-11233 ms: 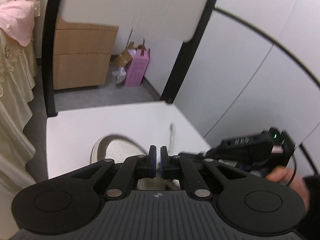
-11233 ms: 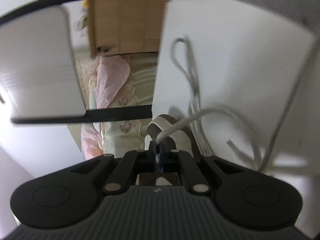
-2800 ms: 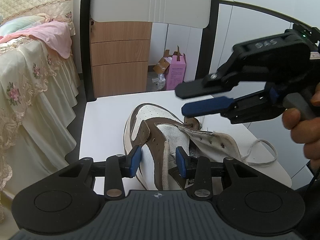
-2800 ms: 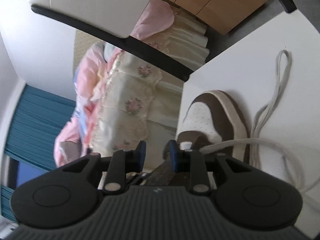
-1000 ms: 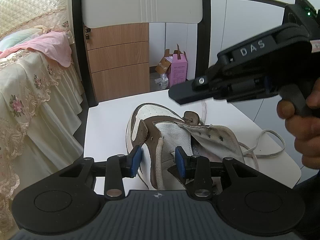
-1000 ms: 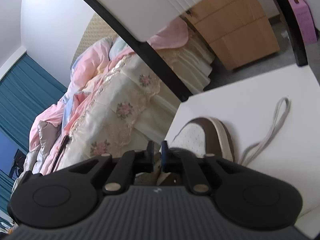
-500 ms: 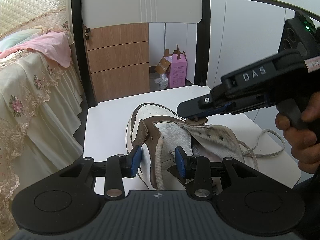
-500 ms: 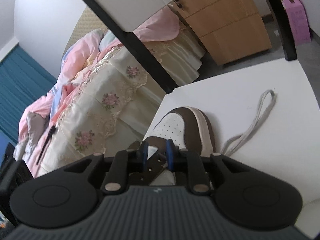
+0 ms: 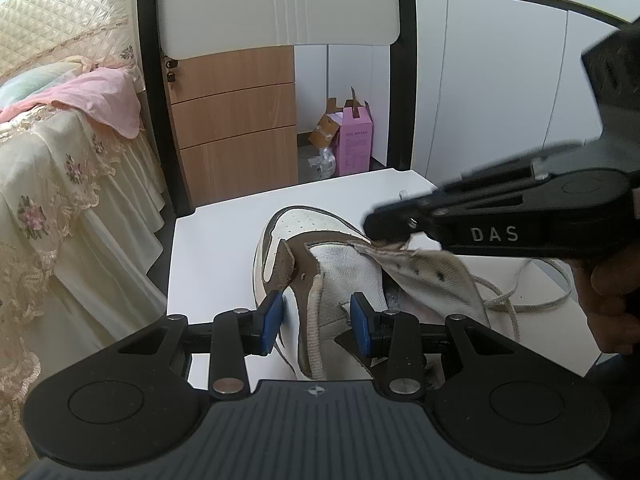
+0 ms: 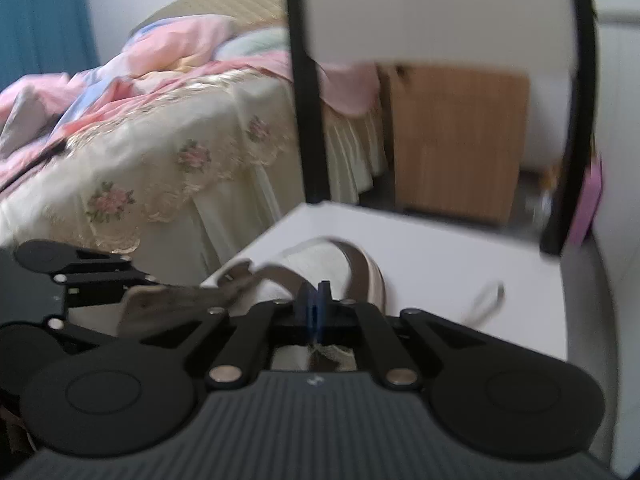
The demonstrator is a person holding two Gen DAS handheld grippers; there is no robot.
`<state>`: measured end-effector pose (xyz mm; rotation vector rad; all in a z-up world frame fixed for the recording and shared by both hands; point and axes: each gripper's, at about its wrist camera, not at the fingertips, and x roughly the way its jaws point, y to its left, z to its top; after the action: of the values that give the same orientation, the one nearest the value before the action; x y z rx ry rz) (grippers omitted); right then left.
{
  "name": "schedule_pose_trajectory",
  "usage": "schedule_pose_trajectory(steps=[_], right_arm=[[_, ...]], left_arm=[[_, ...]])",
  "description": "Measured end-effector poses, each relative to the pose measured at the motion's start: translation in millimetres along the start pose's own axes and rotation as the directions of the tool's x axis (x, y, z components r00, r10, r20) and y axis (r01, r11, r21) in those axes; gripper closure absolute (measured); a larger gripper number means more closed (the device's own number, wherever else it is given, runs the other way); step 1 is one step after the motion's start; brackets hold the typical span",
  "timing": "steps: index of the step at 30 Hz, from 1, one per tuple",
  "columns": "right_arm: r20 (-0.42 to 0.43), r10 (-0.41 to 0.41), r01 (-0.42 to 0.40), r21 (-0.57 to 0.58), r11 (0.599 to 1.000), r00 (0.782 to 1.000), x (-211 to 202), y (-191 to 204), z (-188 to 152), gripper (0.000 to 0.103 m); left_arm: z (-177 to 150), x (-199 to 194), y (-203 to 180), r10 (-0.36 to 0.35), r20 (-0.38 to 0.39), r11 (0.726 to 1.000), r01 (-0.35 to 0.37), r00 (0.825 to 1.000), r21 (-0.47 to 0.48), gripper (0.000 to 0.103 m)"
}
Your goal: Lace up shoes with both hands
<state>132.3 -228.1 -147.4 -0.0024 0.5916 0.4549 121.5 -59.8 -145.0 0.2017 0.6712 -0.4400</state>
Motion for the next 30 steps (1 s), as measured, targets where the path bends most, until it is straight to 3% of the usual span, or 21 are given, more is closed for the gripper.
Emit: schedule_pose_trajectory(steps=[6, 9, 14, 17, 19, 24, 30], right_arm=[[0.142, 0.044, -0.04, -0.029, 0.999, 0.989, -15.7, 16.4, 17.8, 0.103], [0.178, 0.09, -0.099, 0.044, 0.994, 0.98, -22.7, 3.6, 28.2, 0.102], [0.049, 0.166, -0.173, 0.215, 0.961, 0.985, -9.0, -34.4, 26.0, 0.098], [0.016, 0.2, -0.196, 0.28, 0.94, 0.98, -3.6, -46.4, 18.5, 0.098], [-0.001, 0.205, -0.197, 0.281, 0.939, 0.979, -3.5, -46.9, 13.9, 0.097], [-0.034, 0.204, -0.192, 0.214, 0.958, 0.978, -2.9, -37.8, 3.5, 0.08], [-0.035, 0.215, -0.202, 0.224, 0.954, 0.976, -1.7, -42.8, -4.0, 0.08]], left_arm=[[-1.0, 1.5, -6.2, 0.006, 0.001, 0.999, -0.006, 1.0, 0.042, 0.062], [-1.1, 2.4, -6.5, 0.01, 0.002, 0.999, -0.01, 1.0, 0.043, 0.062], [-1.1, 3.4, -6.2, 0.009, 0.003, 0.999, -0.009, 1.0, 0.041, 0.062], [-0.9, 3.8, -6.0, 0.008, 0.002, 0.999, -0.008, 1.0, 0.042, 0.062], [-1.0, 3.9, -5.9, 0.008, 0.002, 0.999, -0.008, 1.0, 0.042, 0.062], [-2.1, 3.6, -6.9, 0.01, 0.004, 0.999, -0.01, 1.0, 0.045, 0.062], [-3.1, 3.4, -10.9, 0.014, 0.005, 0.999, -0.014, 1.0, 0.048, 0.062]])
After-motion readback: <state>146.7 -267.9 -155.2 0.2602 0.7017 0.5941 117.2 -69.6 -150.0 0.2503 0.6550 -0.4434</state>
